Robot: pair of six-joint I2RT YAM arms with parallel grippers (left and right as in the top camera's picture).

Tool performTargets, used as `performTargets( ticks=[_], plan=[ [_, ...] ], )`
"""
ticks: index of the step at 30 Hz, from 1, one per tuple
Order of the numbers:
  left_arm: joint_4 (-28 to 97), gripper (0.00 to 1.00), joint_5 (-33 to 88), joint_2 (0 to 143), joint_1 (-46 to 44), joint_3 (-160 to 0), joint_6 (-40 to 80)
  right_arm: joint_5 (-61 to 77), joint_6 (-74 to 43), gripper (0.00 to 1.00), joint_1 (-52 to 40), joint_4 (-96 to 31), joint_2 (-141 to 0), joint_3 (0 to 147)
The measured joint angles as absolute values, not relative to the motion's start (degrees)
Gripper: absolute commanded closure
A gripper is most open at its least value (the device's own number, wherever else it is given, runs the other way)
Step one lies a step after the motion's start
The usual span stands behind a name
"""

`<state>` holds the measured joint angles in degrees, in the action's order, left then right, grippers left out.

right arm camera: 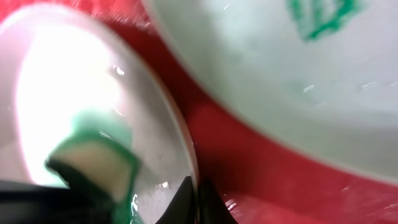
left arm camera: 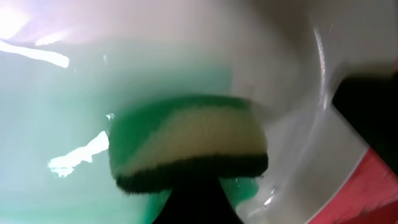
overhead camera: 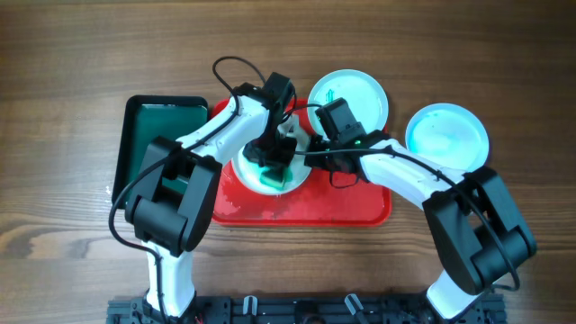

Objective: Clean dirty plates on tray and stack at the side
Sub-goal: 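Scrub the held plate with the sponge in the left gripper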

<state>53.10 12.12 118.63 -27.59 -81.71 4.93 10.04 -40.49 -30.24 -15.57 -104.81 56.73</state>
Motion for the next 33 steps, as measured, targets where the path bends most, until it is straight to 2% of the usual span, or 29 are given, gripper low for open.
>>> performTargets(
  ticks=[5, 8, 14, 19, 24, 30, 33],
  plan=[
    [40.5, 0.96, 5.6, 118.5, -28.3, -81.7, 14.7, 9.3, -40.9, 0.96, -30.0, -15.4, -104.8, 56.7],
    [37.4, 0.96, 0.0, 118.6, -28.6, -81.7, 20.0, 9.3, -40.9, 0.96, -30.0, -15.4, -104.8, 56.7],
    [42.9, 0.96, -14.2, 118.6, -28.8, -81.9, 34.5, 9.9, -40.9, 0.96, -30.4, -15.3, -104.8, 56.7],
    [49.3, 0.96, -17.9, 118.6, -28.8, -82.0, 42.3, 10.9, -40.9, 0.96, -31.1, -15.3, -104.8, 56.7],
    [51.1, 0.96, -9.3, 118.6, -27.4, -82.4, 34.7, 11.1, -40.9, 0.96, -31.2, -15.7, -104.8, 56.7],
    [52.0, 0.96, 17.7, 118.9, -26.7, -82.3, 15.8, 11.1, -40.9, 0.96, -31.0, -15.8, -104.8, 56.7],
    [51.1, 0.96, 24.4, 119.7, -27.3, -81.8, 11.9, 11.1, -40.9, 0.96, -31.0, -15.8, -104.8, 56.7]
  ],
)
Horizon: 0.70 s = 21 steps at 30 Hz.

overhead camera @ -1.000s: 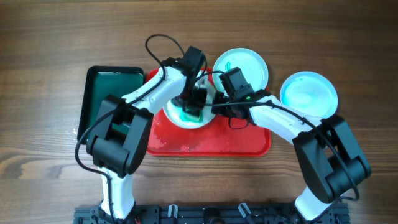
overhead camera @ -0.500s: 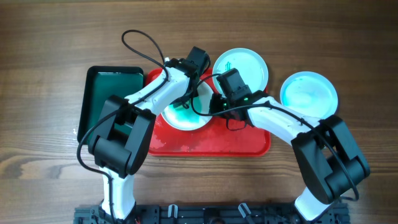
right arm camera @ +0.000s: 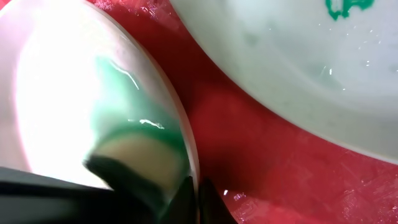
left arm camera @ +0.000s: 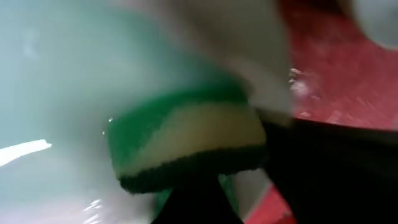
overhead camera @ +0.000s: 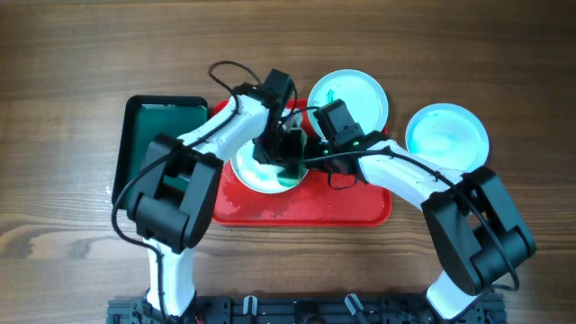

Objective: Clean dirty plates on tray and stack at the side
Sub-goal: 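Scrub the held plate with the sponge in the left gripper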

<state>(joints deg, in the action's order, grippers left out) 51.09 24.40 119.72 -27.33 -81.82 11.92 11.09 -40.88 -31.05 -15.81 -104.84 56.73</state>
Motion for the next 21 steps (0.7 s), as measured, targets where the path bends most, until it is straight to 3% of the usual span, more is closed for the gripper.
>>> performTargets(
  ticks=[8, 18, 21],
  plan=[
    [42.9, 0.96, 21.5, 119.7, -26.5, -81.2, 19.8, 11.0, -40.9, 0.96, -31.0, -15.4, -104.9, 56.7],
    [48.9, 0.96, -7.5, 118.6, -26.5, -82.9, 41.1, 12.5, -40.8, 0.96, -31.6, -14.7, -104.9, 56.7],
    [51.4, 0.96, -10.7, 118.6, -26.5, -82.9, 43.3, 13.1, -40.7, 0.96, -31.6, -14.7, -104.9, 56.7]
  ],
)
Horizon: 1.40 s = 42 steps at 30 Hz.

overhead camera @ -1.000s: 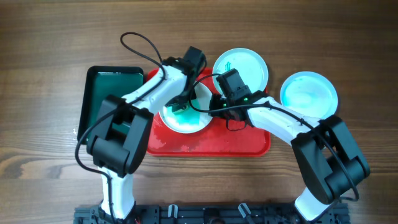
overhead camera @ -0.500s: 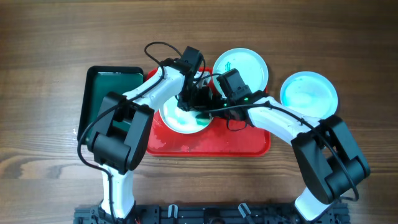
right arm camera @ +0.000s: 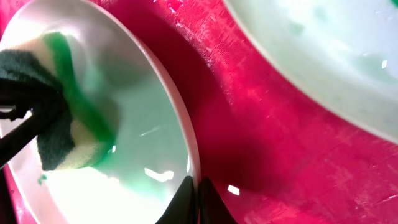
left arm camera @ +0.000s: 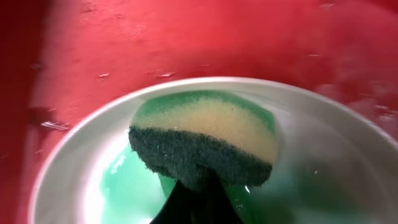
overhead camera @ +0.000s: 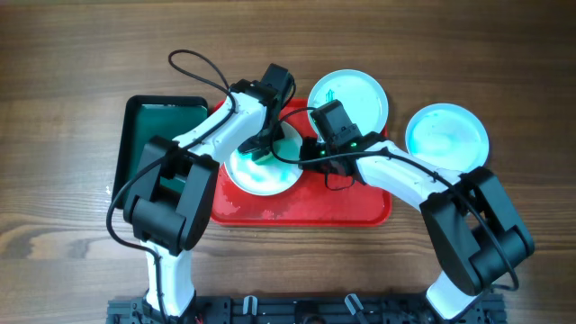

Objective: Clean dirty plates on tray and stack at the side
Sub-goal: 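Scrub the held plate with the sponge in the left gripper, then carry the plate with the right gripper and stack it on the first plate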

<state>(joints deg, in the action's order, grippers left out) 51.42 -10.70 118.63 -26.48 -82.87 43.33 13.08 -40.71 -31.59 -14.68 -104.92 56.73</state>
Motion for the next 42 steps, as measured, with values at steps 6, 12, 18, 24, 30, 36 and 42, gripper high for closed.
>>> performTargets(
  ticks=[6, 12, 18, 24, 30, 36, 42],
  plan=[
    [54.7, 0.96, -5.1, 118.1, -24.8, -82.9, 38.1, 14.0, -40.2, 0.96, -31.6, -15.0, -104.9, 56.7],
    [58.5, 0.96, 2.2, 114.4, -20.8, -82.8, 32.3, 14.1, -39.7, 0.91, -31.6, -14.8, -104.9, 56.7],
    [57.4, 0.96, 3.7, 104.1, -16.3, -82.9, 30.8, 13.4, -39.6, 0.87, -31.6, -12.6, -104.9, 56.7],
    [57.4, 0.96, 4.0, 103.4, -15.0, -83.0, 30.2, 12.8, -39.9, 0.87, -31.6, -10.2, -107.1, 56.7],
    [56.7, 0.96, 4.3, 103.5, -15.0, -83.0, 30.0, 13.1, -40.2, 0.96, -31.6, -9.8, -107.7, 56.8],
    [55.7, 0.96, 4.4, 103.5, -15.0, -83.0, 30.0, 15.0, -39.6, 0.96, -31.1, -14.3, -107.5, 57.9],
    [55.7, 0.96, 4.4, 103.5, -15.0, -83.0, 30.0, 9.7, -35.6, 0.96, -30.9, -26.9, -98.2, 57.9]
  ],
)
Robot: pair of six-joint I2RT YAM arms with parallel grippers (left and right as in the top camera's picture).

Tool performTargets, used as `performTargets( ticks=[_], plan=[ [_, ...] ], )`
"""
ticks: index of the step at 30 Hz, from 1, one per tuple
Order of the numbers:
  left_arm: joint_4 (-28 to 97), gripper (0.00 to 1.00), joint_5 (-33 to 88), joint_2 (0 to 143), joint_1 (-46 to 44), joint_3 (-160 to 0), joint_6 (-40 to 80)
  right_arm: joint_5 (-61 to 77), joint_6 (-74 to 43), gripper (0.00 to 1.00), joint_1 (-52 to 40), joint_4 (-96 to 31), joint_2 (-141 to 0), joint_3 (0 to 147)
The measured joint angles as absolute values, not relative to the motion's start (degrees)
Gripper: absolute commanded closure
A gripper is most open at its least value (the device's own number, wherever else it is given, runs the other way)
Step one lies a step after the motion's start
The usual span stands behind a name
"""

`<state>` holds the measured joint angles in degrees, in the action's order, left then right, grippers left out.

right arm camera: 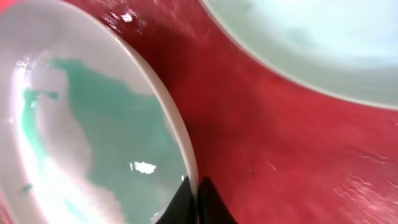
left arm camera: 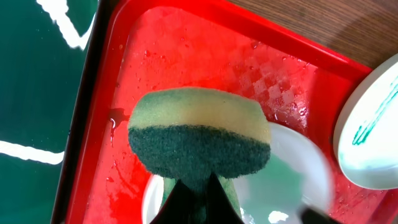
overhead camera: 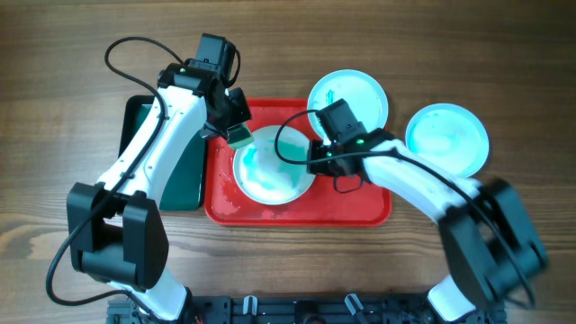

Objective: Clean dirty plates on tray and stack at the side
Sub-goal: 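Carry the plate with the right gripper and stack it on the first plate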

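Note:
A white plate (overhead camera: 270,166) smeared with green soap lies on the red tray (overhead camera: 360,211); its rim (right arm camera: 177,134) is pinched by my right gripper (right arm camera: 194,186), which is shut on it. My left gripper (left arm camera: 193,186) is shut on a green and yellow sponge (left arm camera: 199,140), held above the tray's left part, clear of the plate. In the overhead view the sponge (overhead camera: 239,135) hangs by the plate's upper left edge. A second plate (overhead camera: 349,97) with a green mark lies at the tray's far edge.
A dark green tray (overhead camera: 144,153) lies left of the red one. A pale blue plate (overhead camera: 447,137) rests on the wooden table at the right, beside the red tray. Cables loop above the left arm.
My left gripper has lifted the sponge off the plate and drawn back to the left, over the tray's left edge. The right gripper still grips the plate's rim.
The sponge in my left gripper was pressed on the plate's near part, then at its right side, then at its far left edge, spreading green soap. The right gripper held the rim throughout. Now the sponge is clear of the plate.

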<state>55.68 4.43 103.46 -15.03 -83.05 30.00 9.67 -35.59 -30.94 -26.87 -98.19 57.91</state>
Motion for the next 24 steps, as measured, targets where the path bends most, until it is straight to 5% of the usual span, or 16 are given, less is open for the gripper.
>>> performTargets(
  ticks=[10, 24],
  plan=[
    [55.0, 0.96, 4.4, 103.5, -15.0, -83.0, 30.0, -16.2, -29.2, 0.96, -33.6, -37.6, -81.2, 57.9],
    [54.6, 0.96, 4.4, 103.5, -15.0, -83.0, 30.0, -62.5, -18.7, 0.96, -54.3, -38.3, -80.6, 57.9]
  ],
)
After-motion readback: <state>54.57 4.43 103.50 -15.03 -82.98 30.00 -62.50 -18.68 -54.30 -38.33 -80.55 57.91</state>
